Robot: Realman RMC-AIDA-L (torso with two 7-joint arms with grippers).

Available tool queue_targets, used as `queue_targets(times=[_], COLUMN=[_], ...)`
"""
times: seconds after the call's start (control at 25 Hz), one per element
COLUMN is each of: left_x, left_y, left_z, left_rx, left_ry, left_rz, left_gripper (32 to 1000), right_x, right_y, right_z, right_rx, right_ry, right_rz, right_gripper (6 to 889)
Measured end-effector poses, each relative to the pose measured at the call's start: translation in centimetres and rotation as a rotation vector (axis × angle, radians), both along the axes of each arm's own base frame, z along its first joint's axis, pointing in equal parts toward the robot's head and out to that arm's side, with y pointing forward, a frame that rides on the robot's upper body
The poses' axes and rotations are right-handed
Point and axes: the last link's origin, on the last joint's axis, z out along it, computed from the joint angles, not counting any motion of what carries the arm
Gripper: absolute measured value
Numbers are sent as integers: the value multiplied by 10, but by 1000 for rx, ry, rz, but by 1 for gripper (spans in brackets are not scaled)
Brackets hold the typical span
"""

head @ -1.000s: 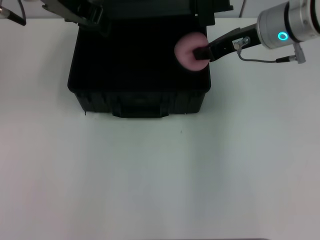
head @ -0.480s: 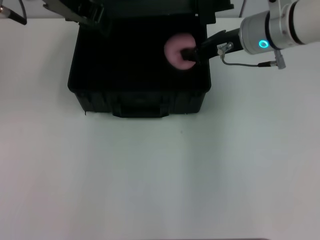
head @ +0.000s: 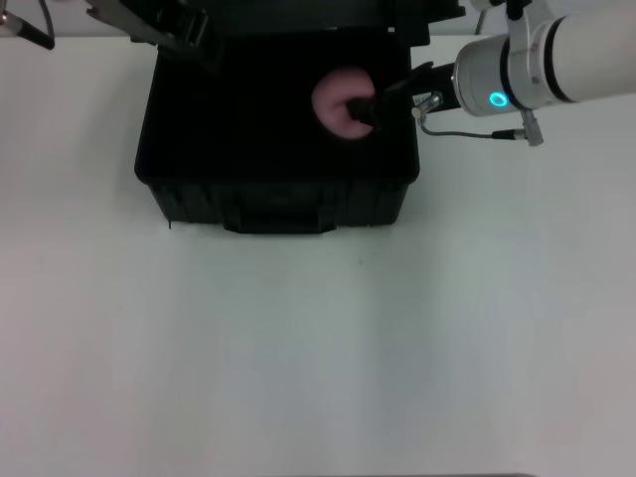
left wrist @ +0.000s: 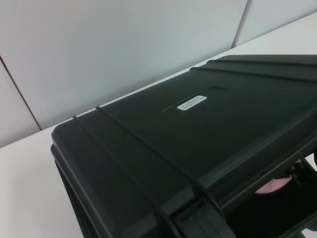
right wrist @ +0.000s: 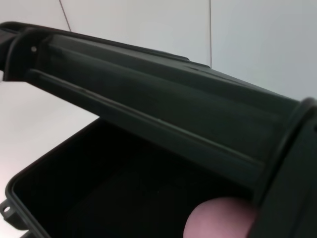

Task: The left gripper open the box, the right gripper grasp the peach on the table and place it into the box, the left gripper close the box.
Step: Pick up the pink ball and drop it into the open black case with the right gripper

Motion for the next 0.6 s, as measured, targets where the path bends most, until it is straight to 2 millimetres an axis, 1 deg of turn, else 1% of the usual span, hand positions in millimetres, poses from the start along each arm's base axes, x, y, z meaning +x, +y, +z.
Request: queue_targets(times=[0.6], left_x=[0], left_y=[0], left_z=[0], left_rx=[-3], left_ry=[2], left_rz=[-2], left_gripper=[404], right_x=[0], right_y=[0], right_z=[-1], right_rx=[3], right_ry=[0], right_rz=[-3], right_gripper=[136])
